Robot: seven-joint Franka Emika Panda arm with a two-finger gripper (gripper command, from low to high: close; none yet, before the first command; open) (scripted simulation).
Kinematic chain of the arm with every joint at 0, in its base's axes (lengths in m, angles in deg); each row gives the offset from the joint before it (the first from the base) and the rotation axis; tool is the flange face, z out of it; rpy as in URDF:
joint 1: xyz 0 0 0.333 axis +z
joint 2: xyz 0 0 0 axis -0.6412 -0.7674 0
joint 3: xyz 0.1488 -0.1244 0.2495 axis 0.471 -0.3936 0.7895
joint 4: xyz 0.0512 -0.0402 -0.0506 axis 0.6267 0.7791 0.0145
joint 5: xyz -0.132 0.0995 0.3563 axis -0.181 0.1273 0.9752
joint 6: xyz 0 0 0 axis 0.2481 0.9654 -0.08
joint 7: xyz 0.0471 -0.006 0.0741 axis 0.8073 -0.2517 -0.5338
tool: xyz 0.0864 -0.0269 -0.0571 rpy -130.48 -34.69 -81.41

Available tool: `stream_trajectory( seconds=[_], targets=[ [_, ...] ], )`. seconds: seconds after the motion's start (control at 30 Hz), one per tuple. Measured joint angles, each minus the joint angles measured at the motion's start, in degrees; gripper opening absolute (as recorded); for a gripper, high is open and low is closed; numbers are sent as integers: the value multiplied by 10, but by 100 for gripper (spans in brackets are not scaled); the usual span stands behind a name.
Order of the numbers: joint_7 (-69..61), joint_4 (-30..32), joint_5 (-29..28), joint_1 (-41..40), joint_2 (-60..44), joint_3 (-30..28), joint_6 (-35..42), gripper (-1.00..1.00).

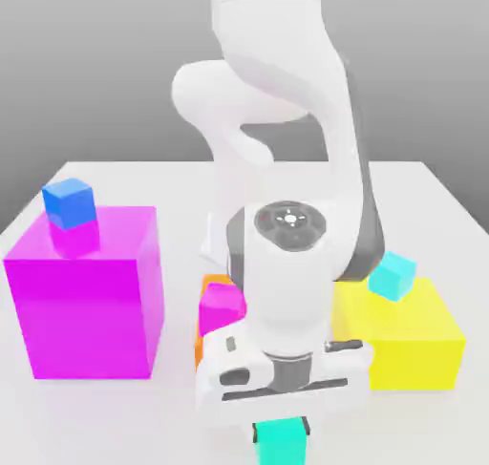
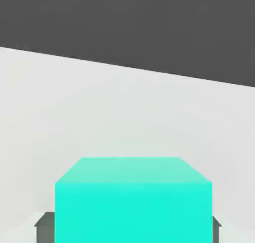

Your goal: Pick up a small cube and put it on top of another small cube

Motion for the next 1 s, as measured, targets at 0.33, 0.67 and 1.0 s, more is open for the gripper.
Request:
stream_trajectory(
  seconds=[0.33,0.67,1.0],
  targets=[
    [-10,40,3,-11,153,-1,113,-100],
    [-35,123,-1,-36,360,-25,237,-100],
    [-59,204,2,-58,460,-38,256,-100]
  ],
)
